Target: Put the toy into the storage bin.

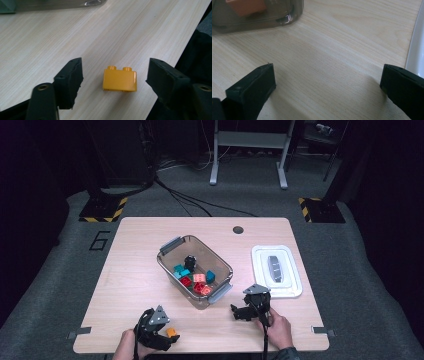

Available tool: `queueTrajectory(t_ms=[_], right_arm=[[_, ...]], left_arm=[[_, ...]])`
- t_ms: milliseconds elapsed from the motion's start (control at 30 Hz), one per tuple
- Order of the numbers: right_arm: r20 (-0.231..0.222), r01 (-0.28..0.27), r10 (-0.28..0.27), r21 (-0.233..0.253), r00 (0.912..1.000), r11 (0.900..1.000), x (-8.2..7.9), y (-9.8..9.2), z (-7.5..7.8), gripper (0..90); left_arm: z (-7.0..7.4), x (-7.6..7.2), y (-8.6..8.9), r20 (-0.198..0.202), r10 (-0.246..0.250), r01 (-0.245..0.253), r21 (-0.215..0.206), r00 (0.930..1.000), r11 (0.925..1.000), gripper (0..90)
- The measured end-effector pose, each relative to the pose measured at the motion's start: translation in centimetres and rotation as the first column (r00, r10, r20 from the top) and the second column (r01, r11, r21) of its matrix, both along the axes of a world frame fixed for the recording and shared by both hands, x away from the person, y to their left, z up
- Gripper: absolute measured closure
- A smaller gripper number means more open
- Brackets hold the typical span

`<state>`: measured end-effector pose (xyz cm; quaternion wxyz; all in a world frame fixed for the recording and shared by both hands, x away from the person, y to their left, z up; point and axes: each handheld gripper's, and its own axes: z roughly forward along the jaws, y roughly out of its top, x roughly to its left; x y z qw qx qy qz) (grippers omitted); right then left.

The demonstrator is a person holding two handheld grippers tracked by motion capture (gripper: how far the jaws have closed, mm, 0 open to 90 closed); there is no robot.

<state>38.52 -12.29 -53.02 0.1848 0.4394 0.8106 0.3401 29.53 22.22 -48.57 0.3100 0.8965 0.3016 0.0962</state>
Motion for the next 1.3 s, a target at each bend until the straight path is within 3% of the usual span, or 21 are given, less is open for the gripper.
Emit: queueTrajectory(t_ms=[33, 300, 467, 800, 933, 1300], right_arm=[[0.000, 0.000, 0.000, 0.000, 1.0000, 1.000, 0.0, 0.0, 0.0, 0.0], [0.000, 0.000, 0.000, 0.000, 1.0000, 1.000, 0.0, 0.0, 0.0, 0.0], [0.000, 0.000, 0.000, 0.000, 1.0000, 1.000, 0.0, 0.0, 0.0, 0.0], [0.000, 0.000, 0.000, 0.000, 1.0000, 1.000, 0.0, 0.0, 0.0, 0.0], [0.001, 0.000, 0.000, 0.000, 1.0000, 1.000, 0.0, 0.0, 0.0, 0.0], [0.000, 0.000, 0.000, 0.000, 1.0000, 1.000, 0.0, 0.0, 0.0, 0.0]], left_arm=[[0.0, 0.0, 0.1, -0.014, -0.010, 0.010, 0.007, 0.9999, 0.9999, 32.3], [-0.7, -0.2, 0.2, -0.009, -0.021, 0.021, 0.000, 0.9997, 0.9998, 58.0], [-0.5, 0.0, 0.4, -0.012, -0.026, 0.026, -0.003, 0.9996, 0.9997, 58.8], [1.0, 1.2, 1.4, 0.005, 0.024, -0.024, -0.015, 0.9997, 0.9996, 58.9], [2.4, 2.3, 1.9, 0.035, 0.056, -0.054, -0.044, 0.9978, 0.9976, 58.9], [5.8, 4.7, 2.2, 0.090, 0.084, -0.083, -0.016, 0.9923, 0.9964, 58.9]])
